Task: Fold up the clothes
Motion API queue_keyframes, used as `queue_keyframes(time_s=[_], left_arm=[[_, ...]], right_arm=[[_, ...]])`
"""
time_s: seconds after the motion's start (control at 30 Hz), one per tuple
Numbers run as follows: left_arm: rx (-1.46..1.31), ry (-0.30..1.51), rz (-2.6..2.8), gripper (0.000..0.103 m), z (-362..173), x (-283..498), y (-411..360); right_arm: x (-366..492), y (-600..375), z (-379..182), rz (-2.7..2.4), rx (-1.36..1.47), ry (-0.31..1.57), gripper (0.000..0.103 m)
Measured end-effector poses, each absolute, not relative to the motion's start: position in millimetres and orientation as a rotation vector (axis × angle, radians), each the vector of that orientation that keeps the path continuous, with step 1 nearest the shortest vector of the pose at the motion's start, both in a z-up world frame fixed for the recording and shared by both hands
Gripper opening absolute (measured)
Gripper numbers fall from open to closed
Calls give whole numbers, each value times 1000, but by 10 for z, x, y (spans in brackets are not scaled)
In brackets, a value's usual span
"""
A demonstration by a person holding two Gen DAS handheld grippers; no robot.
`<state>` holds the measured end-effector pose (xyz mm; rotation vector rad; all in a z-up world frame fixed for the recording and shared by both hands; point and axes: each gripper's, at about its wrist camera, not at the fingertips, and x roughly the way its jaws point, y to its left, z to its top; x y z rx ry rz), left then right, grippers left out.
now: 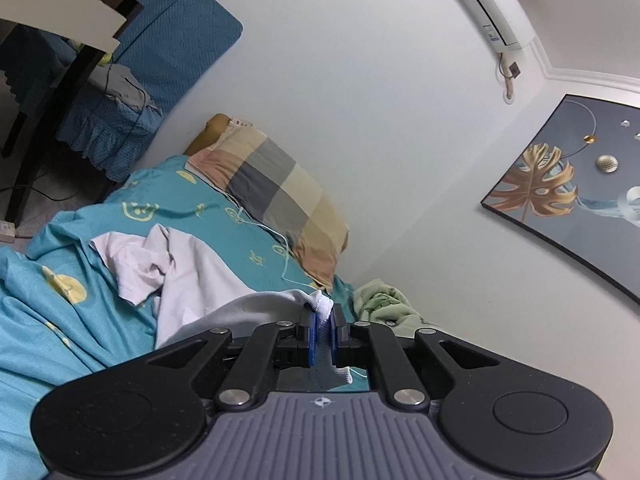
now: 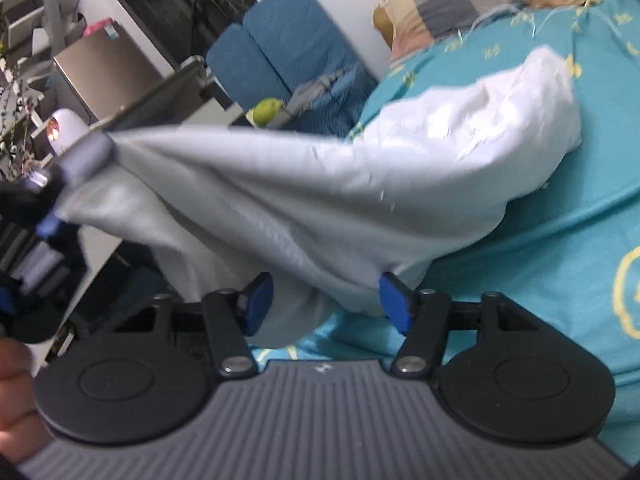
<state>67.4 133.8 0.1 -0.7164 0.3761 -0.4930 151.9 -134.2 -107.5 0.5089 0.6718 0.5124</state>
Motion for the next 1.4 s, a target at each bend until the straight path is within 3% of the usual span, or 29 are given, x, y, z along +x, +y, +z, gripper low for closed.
queue_keyframes(time_s=[0.07, 0.13, 0.5, 0.67, 0.8, 0.97, 1.1, 1.13, 1.2, 1.27, 1.33, 1.4], left_arm=[[-749, 375, -528, 7, -11, 674, 1327], [-779, 373, -553, 7, -31, 680, 1333], [-793, 402, -610, 7, -66, 729, 1289], [-637, 512, -695, 8, -133, 770, 949], [-485, 601, -728, 8, -270, 800, 569], [-445, 637, -724, 8, -386, 857, 375], [-482, 637, -685, 8, -422, 917, 399], [-491, 637, -676, 8, -432, 932, 406], [-510, 637, -657, 8, -450, 962, 418], [-566, 627, -624, 8, -412, 979, 510], [-620, 620, -597, 8, -400, 1002, 609], [-667, 615, -573, 8, -390, 1024, 695]], right_arm=[[1569, -1351, -1109, 496, 501, 668, 15], [1548, -1437, -1093, 469, 530, 638, 8], [1025, -2211, -163, 323, 480, 404, 7], [1027, -2535, 241, 267, 326, 454, 7], [1166, -2828, 140, 243, 256, 596, 7], [1353, -3200, -597, 209, 466, 804, 10], [1456, -3128, -712, 203, 506, 847, 12], [1464, -3087, -657, 211, 477, 827, 15], [1436, -3010, -544, 219, 407, 781, 36], [1381, -2975, -466, 246, 364, 739, 70], [1312, -2956, -407, 280, 344, 714, 79], [1258, -2847, -373, 304, 264, 693, 79]])
